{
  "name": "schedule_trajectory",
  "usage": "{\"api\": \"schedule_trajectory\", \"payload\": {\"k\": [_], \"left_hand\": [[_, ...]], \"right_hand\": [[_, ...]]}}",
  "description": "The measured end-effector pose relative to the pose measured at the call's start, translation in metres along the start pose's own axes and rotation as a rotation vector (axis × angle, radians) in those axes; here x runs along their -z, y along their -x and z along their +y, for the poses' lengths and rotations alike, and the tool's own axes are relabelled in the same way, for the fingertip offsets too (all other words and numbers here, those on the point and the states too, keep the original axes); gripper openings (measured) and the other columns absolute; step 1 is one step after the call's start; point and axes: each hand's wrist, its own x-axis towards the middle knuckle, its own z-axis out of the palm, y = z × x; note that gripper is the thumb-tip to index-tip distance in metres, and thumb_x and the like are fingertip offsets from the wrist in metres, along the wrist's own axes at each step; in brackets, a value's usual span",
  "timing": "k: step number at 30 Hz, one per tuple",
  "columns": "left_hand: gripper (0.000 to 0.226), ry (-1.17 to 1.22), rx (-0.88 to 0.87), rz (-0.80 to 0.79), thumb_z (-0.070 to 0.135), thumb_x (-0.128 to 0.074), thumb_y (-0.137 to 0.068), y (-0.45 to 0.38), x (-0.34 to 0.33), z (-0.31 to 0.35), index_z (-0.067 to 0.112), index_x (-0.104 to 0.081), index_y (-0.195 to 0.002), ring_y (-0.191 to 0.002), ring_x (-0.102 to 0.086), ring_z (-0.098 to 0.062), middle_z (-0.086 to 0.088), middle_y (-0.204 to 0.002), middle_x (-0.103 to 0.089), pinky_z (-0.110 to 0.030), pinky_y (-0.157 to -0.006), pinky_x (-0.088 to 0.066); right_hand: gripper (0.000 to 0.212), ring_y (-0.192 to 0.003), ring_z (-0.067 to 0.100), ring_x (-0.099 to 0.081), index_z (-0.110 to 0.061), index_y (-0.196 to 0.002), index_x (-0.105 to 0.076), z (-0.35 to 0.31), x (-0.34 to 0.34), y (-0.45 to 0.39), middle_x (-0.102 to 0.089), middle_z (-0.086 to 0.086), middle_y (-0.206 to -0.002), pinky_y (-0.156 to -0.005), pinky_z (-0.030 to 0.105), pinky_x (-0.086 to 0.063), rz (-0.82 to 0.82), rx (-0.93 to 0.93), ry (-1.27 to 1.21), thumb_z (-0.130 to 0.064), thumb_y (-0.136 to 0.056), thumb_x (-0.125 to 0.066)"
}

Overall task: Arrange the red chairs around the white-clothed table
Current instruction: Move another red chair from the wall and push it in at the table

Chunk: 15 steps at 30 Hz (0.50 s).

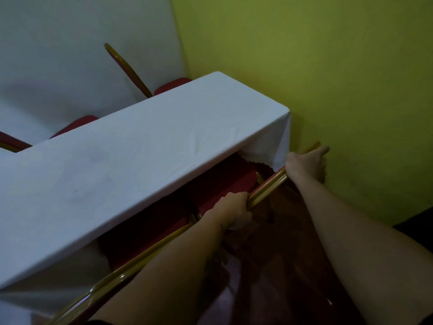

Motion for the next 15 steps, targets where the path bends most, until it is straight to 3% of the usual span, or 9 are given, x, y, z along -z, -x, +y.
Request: {"api": "schedule_trajectory", "payload": {"k": [3,6,9,12,15], "left_hand": [[0.045,-0.022,-0.002,0.051,0.028,-0.056,-0.090,0.029,0.014,-0.012,0.027,-0.053,-0.136,-0.098,-0.066,-0.027,-0.006,-0.119,-0.064,-0.044,-0.085,-0.058],[0.049,-0.041,0.006,0.115,0.028,-0.049,-0.089,0.063,0.033,-0.032,0.025,-0.054,-0.139,-0.116,-0.061,-0.032,-0.009,-0.134,-0.062,-0.044,-0.097,-0.052],[0.049,-0.019,0.013,0.176,0.024,-0.045,-0.090,0.100,0.054,-0.058,0.024,-0.056,-0.138,-0.119,-0.059,-0.030,-0.007,-0.134,-0.063,-0.041,-0.102,-0.049],[0.045,-0.006,0.031,0.275,0.020,-0.045,-0.092,0.135,0.075,-0.094,0.023,-0.060,-0.134,-0.122,-0.057,-0.026,-0.005,-0.132,-0.065,-0.036,-0.104,-0.045],[0.042,0.017,0.070,0.348,0.019,-0.046,-0.094,0.170,0.099,-0.138,0.023,-0.062,-0.132,-0.119,-0.059,-0.027,-0.006,-0.130,-0.066,-0.035,-0.102,-0.047]], "right_hand": [[0.085,-0.115,0.046,-0.053,-0.009,-0.146,-0.030,-0.006,0.007,0.002,-0.045,0.024,-0.140,-0.080,0.048,-0.043,-0.008,0.154,0.293,-0.029,-0.073,-0.068],[0.076,-0.127,0.047,-0.041,-0.002,-0.134,-0.044,-0.013,0.014,0.012,-0.037,0.027,-0.144,-0.090,0.054,-0.045,-0.058,0.255,0.563,-0.033,-0.070,-0.071],[0.077,-0.143,0.047,-0.023,-0.002,-0.137,-0.049,-0.018,0.010,0.039,-0.026,0.031,-0.156,-0.104,0.058,-0.036,-0.147,0.309,0.773,-0.038,-0.071,-0.069],[0.084,-0.149,0.049,-0.006,-0.006,-0.143,-0.044,-0.029,0.001,0.080,-0.017,0.032,-0.160,-0.114,0.063,-0.024,-0.255,0.261,0.809,-0.041,-0.071,-0.067],[0.083,-0.148,0.049,-0.010,-0.007,-0.142,-0.043,-0.052,-0.012,0.130,-0.023,0.030,-0.158,-0.115,0.067,-0.018,-0.363,0.278,0.761,-0.043,-0.070,-0.062]]}}
